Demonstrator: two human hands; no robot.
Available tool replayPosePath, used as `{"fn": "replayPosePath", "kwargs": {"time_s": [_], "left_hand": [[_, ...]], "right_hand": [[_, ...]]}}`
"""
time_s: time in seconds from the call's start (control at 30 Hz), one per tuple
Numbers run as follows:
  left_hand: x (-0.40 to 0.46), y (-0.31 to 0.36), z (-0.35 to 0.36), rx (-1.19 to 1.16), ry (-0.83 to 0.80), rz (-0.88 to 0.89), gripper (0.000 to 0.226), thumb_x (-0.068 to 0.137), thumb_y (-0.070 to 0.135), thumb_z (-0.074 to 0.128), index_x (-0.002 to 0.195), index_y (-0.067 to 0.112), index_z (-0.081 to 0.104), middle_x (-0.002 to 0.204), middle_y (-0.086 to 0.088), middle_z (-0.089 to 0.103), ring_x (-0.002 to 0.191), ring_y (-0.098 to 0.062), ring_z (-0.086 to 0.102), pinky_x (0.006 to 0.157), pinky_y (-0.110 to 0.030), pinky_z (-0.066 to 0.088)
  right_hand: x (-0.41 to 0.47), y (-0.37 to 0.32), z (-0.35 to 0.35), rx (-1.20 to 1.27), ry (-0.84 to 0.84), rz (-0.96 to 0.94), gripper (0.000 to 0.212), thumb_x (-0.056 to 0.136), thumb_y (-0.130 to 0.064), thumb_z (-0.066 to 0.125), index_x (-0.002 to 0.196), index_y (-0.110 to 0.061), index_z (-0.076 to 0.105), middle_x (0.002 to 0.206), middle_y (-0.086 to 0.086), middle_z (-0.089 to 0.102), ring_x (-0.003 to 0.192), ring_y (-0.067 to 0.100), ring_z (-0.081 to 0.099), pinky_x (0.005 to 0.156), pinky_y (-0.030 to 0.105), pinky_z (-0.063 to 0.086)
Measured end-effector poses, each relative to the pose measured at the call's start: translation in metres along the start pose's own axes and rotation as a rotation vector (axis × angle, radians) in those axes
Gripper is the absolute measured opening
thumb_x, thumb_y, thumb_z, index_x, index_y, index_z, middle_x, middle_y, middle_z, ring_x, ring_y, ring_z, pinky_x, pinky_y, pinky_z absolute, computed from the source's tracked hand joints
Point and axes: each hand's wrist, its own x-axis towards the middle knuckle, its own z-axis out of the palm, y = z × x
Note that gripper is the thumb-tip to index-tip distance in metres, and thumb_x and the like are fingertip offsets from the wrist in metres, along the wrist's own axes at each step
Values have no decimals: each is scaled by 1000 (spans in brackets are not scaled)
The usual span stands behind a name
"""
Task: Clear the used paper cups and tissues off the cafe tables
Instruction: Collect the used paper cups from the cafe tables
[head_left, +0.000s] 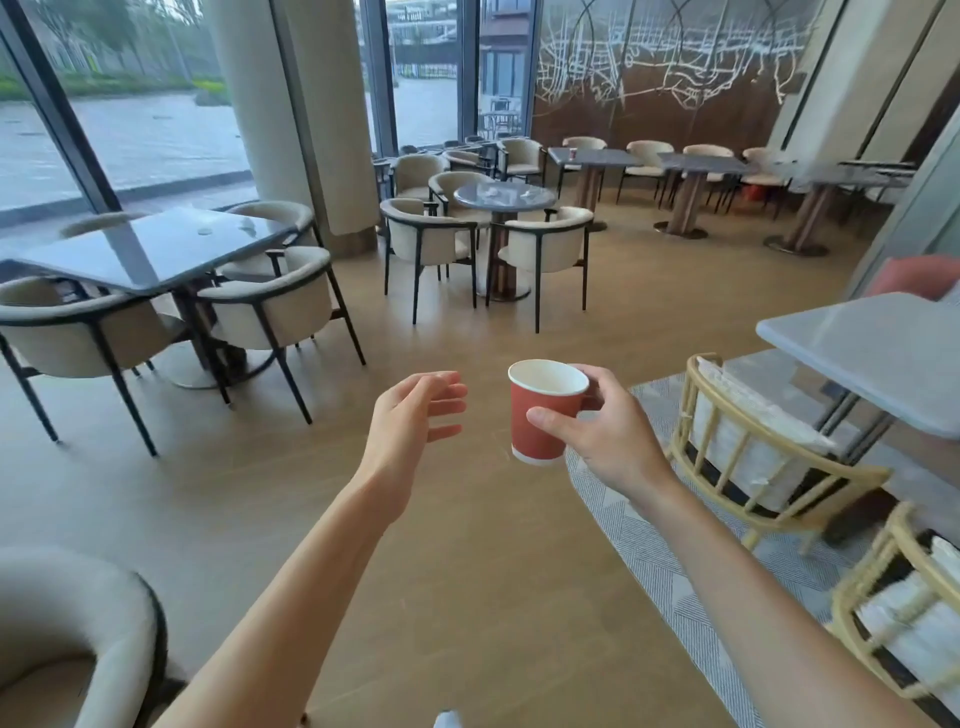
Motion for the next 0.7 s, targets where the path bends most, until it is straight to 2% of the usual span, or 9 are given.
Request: {"fn": "replayPosePath", "kwargs": {"time_s": [0.33,0.53,0.63,0.7], "left_hand": [[250,7,40,-20,-101,-31,25,101,16,51,104,9,74,104,-12,75,97,-24,70,88,-43,58],[361,12,85,6,-194,-26,25,102,16,50,105,10,74,106,-12,74,97,-22,70,87,-40,58],[417,8,111,3,-219,-25,25,101,16,50,104,10,74,105,-12,75,97,-22,70,87,-41,58],[454,4,127,-4,-232,-17,26,101,16,50,104,9,74,106,-14,75,97,-21,70,88,-41,58]], "right_hand": [[222,39,27,10,80,58,63,73,-28,89,128,-20,59,110,-18,67,94,-16,60,76,5,46],[324,58,25,30,180,75,77,61,-54,84,127,-20,60,112,-11,71,106,4,66,91,26,51],[377,78,21,31,195,85,73,64,-51,85,126,-21,61,111,-12,71,105,2,65,91,26,52],[415,94,17,30,205,93,67,70,-45,88,127,-22,61,113,-10,71,106,7,67,94,31,53]]}}
